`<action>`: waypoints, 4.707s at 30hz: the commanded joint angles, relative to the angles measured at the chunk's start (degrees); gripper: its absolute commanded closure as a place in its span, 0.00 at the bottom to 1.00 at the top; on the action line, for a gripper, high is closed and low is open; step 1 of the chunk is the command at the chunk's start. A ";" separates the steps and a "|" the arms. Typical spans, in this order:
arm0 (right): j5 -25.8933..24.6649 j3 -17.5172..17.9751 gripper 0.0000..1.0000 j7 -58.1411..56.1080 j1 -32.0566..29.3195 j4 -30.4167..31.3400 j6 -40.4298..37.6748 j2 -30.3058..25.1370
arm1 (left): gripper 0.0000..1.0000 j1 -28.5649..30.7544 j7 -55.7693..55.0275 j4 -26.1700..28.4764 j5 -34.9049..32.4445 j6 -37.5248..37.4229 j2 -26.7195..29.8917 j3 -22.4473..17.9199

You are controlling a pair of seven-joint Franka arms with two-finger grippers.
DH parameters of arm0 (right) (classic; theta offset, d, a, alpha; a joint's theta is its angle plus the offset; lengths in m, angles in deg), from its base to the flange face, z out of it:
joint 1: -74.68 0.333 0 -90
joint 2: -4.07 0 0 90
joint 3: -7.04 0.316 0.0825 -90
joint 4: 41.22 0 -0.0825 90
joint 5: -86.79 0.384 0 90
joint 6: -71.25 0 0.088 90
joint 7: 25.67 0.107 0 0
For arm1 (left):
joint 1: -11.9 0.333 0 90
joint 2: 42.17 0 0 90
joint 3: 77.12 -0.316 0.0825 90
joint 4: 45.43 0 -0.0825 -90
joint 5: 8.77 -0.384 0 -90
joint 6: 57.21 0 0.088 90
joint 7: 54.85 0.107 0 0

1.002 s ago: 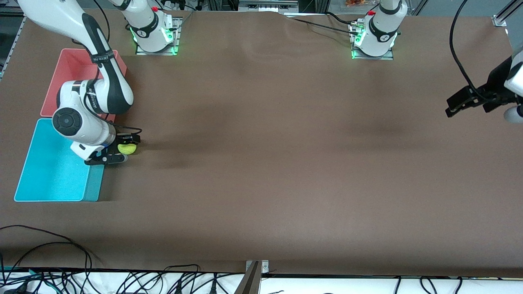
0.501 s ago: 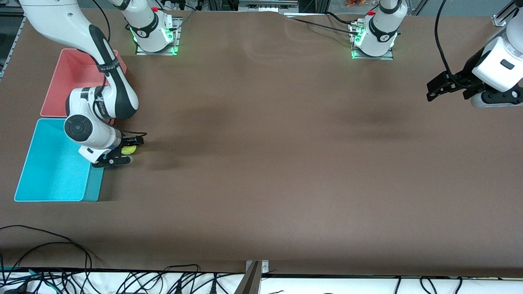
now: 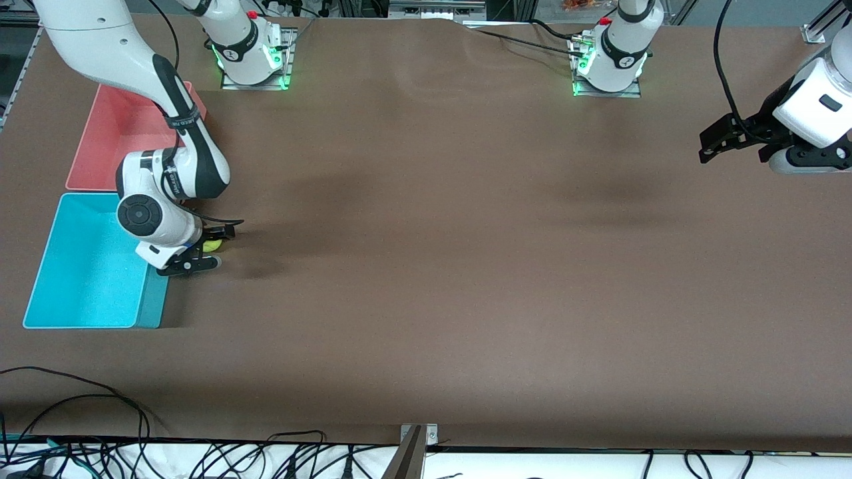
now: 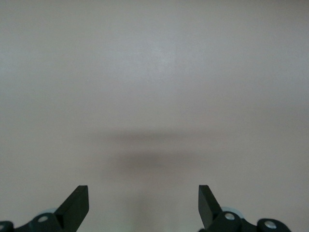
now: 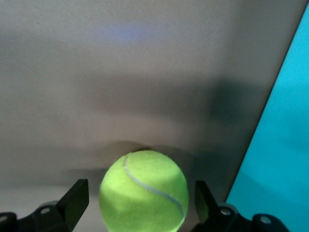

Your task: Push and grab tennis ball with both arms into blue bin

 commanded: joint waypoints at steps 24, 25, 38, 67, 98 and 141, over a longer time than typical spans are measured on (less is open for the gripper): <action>2.14 0.33 0.62 -0.61 -0.31 -18.82 -25.24 -2.80 | 0.00 1.41 2.23 -0.58 0.40 -0.08 0.72 -0.40; 2.23 0.24 0.62 -0.70 -0.31 -19.97 -25.95 -2.80 | 0.00 1.32 2.14 -0.58 0.40 -0.08 0.63 -0.40; 2.67 -2.83 0.62 -9.65 -3.47 -25.52 -33.69 -3.07 | 0.00 1.32 2.14 -0.58 0.31 -0.08 0.63 -0.40; 4.07 -3.27 0.62 -21.00 -14.81 -10.22 -16.90 1.15 | 0.00 1.32 2.23 -0.49 0.31 -0.08 0.28 -0.32; 5.83 -3.01 0.00 -21.88 -15.86 -11.63 -18.65 2.38 | 0.00 1.32 2.23 -0.49 0.31 -0.08 0.19 -0.23; 10.92 5.78 0.00 -7.03 -11.12 -35.01 -46.78 -13.43 | 0.00 1.32 2.32 -0.49 0.31 -0.08 0.19 -0.23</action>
